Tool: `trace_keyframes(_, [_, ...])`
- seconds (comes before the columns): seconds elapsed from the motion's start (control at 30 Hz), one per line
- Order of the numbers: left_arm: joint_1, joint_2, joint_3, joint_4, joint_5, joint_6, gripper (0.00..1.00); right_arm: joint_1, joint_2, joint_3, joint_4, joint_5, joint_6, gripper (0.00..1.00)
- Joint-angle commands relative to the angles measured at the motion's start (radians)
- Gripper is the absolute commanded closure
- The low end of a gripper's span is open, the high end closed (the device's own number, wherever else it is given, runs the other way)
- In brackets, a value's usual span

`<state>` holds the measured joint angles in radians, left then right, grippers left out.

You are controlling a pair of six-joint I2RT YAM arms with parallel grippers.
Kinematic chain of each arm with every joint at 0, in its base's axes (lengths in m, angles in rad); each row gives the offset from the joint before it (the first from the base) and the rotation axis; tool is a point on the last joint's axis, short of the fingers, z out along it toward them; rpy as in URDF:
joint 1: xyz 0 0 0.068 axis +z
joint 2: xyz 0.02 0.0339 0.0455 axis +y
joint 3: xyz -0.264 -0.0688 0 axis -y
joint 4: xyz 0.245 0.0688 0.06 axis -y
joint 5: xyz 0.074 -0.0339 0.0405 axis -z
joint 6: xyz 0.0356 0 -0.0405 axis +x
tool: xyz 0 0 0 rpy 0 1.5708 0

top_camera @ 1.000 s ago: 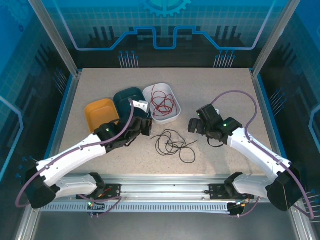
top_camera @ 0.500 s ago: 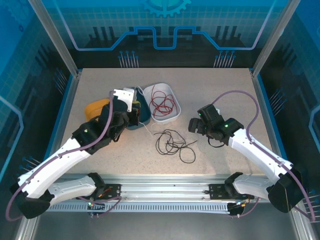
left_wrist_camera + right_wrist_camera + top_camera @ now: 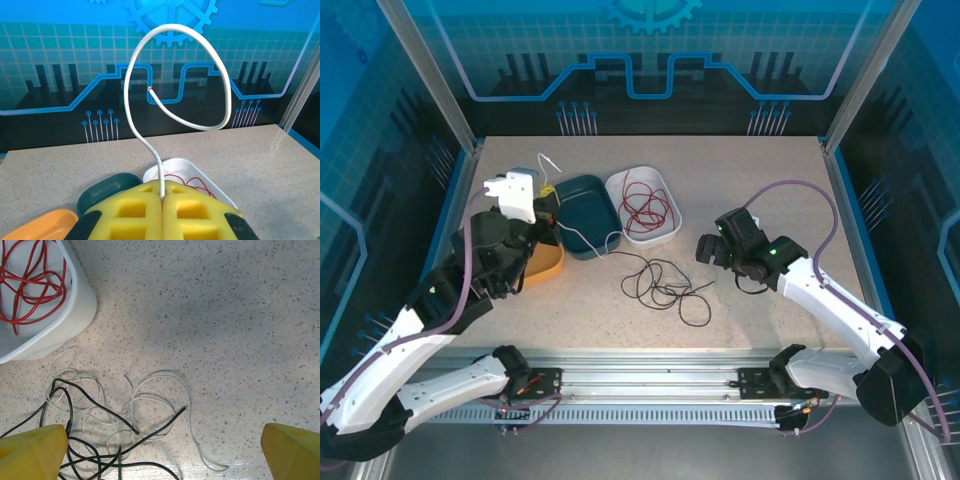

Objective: Untangle the cables

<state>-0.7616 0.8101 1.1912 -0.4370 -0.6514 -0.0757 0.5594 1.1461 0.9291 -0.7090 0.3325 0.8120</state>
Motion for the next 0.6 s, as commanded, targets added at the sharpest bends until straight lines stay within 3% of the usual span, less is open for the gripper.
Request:
trace_keyframes(0.0, [0.008, -0.006, 0.024, 0.011, -0.001, 0.016, 1.0, -0.016, -0.004, 0.007, 0.018, 0.01, 0.013, 0.0])
trace_keyframes(0.23, [0.008, 0.021, -0.013, -0.06, 0.057, -0.039, 1.0, 0.014, -0.001, -0.006, 0.162, -0.143, -0.097, 0.0])
trace_keyframes(0.37, [0.008, 0.026, -0.028, -0.065, 0.061, -0.053, 1.0, 0.11, 0.019, -0.024, 0.322, -0.266, -0.207, 0.04])
trace_keyframes(0.57, [0.009, 0.032, -0.027, -0.064, 0.06, -0.051, 1.0, 0.265, 0.086, -0.042, 0.45, -0.283, -0.349, 0.07])
